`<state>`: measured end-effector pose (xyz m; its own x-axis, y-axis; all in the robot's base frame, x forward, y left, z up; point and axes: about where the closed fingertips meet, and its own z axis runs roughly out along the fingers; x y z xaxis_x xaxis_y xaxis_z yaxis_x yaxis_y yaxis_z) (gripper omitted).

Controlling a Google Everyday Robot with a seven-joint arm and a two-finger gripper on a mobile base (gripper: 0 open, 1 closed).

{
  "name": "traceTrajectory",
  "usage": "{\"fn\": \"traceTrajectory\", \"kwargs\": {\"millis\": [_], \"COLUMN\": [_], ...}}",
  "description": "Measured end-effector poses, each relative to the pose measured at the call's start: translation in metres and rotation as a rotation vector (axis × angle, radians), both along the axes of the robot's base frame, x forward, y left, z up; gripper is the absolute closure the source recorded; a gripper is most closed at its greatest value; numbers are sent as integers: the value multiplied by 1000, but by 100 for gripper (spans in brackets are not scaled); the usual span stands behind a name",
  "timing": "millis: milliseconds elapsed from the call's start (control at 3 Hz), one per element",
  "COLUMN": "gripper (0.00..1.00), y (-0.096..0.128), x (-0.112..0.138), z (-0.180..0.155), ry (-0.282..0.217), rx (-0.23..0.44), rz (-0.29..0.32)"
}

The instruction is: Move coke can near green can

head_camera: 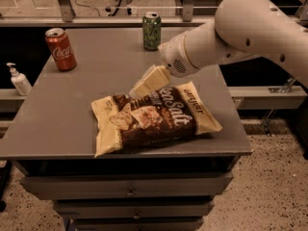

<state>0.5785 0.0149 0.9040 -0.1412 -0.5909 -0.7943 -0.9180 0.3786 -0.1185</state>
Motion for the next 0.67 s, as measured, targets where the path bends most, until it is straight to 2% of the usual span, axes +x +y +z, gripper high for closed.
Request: {"fn": "traceTrajectory", "kwargs": {"millis": [333, 667], "gripper": [0, 0], "y": [15, 44], "x": [9, 34], "z": [2, 4], "ry": [-25, -57], "rx": [32, 78], "rz": [19, 34]}}
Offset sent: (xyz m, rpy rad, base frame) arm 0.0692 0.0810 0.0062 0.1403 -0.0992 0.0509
